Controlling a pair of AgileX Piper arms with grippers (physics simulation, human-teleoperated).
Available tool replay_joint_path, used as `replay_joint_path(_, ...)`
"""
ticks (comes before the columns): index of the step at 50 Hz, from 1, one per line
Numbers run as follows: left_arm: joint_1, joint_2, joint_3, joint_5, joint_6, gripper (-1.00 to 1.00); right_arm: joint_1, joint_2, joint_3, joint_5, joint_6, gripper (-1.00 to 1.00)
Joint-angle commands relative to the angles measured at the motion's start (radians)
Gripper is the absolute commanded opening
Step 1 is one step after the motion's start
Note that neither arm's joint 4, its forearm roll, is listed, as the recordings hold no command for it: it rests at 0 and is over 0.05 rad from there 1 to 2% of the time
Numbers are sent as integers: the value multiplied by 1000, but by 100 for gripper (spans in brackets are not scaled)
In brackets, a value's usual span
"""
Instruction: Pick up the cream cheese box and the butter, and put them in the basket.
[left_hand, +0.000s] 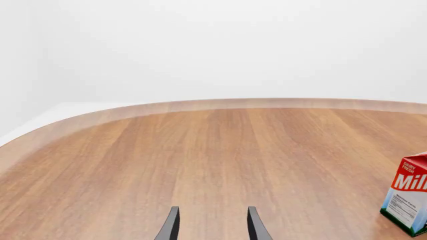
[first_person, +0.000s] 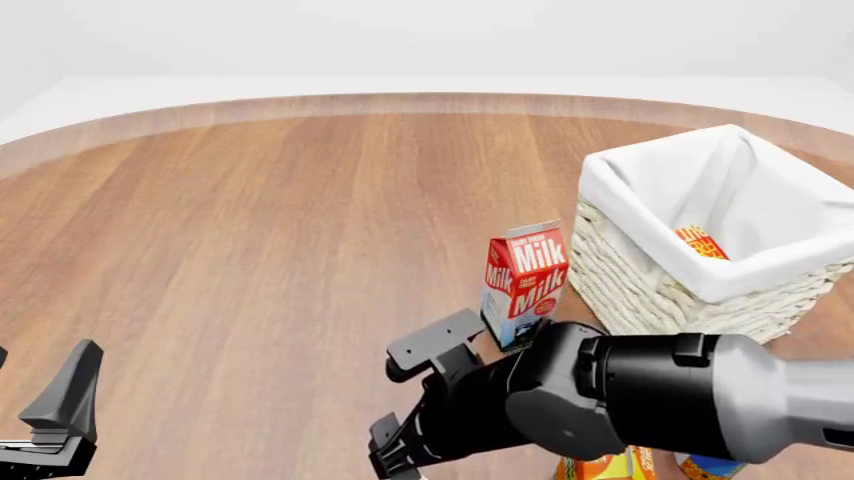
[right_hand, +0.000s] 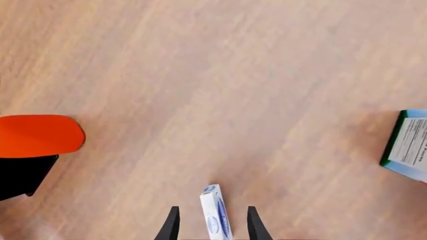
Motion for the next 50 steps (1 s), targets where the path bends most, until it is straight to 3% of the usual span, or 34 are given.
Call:
replay_joint_path(1,0,0,0,0,0,100,10,-8,4,0,12,100)
replay_joint_path(50,0,0,0,0,0,100,3,36,67,-93,32,100)
